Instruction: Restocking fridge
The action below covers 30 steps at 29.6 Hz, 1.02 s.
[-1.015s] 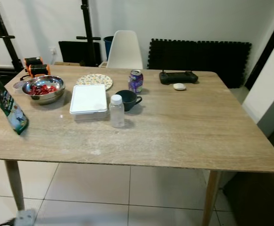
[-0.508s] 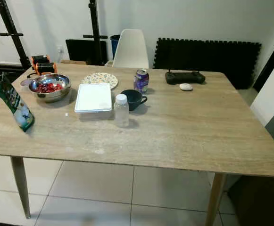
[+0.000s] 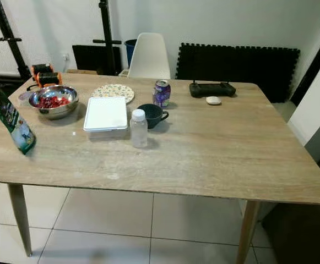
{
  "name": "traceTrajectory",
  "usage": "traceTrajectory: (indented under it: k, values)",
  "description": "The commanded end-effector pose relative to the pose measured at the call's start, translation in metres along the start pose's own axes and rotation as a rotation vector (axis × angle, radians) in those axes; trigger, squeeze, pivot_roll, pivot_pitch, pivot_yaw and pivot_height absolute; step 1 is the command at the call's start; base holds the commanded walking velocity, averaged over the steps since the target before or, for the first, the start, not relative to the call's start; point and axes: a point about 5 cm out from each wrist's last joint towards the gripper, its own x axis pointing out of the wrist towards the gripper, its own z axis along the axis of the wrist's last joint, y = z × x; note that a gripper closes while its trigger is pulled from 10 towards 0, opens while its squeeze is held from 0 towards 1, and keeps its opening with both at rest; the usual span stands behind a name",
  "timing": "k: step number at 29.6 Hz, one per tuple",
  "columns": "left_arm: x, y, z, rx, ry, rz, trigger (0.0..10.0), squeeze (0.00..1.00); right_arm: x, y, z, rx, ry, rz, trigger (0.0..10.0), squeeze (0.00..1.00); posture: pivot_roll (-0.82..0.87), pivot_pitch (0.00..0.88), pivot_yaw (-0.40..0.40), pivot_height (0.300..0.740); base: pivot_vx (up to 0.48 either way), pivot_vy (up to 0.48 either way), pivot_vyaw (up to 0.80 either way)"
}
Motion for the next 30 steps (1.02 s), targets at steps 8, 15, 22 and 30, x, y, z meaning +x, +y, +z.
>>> traceTrajectory:
  k: [8,15,22,30]
  values:
    - [-0.010,-0.063,0.015,0.076,-0.096,-0.350,10.0,1.00,0.001,0.005,0.003,0.002,0.001,0.005,10.0,0.00,-0.05,0.000,-0.004,0.740,0.000,0.000,0.00]
    - [-0.024,-0.081,-0.010,0.151,0.048,-0.403,10.0,1.00,-0.002,-0.008,-0.015,0.007,0.030,-0.002,10.0,0.00,-0.06,0.000,-0.008,0.740,0.000,0.000,0.00]
    - [-0.024,-0.077,-0.018,0.184,0.104,-0.346,10.0,1.00,-0.001,-0.005,-0.010,0.006,0.026,-0.001,10.0,0.00,-0.06,0.000,-0.007,0.740,0.000,0.000,0.00]
    - [-0.024,-0.054,-0.030,0.193,0.150,-0.212,10.0,1.00,0.000,0.000,-0.013,-0.001,0.034,0.002,10.0,0.00,-0.06,0.000,-0.011,0.740,0.000,0.000,0.00]
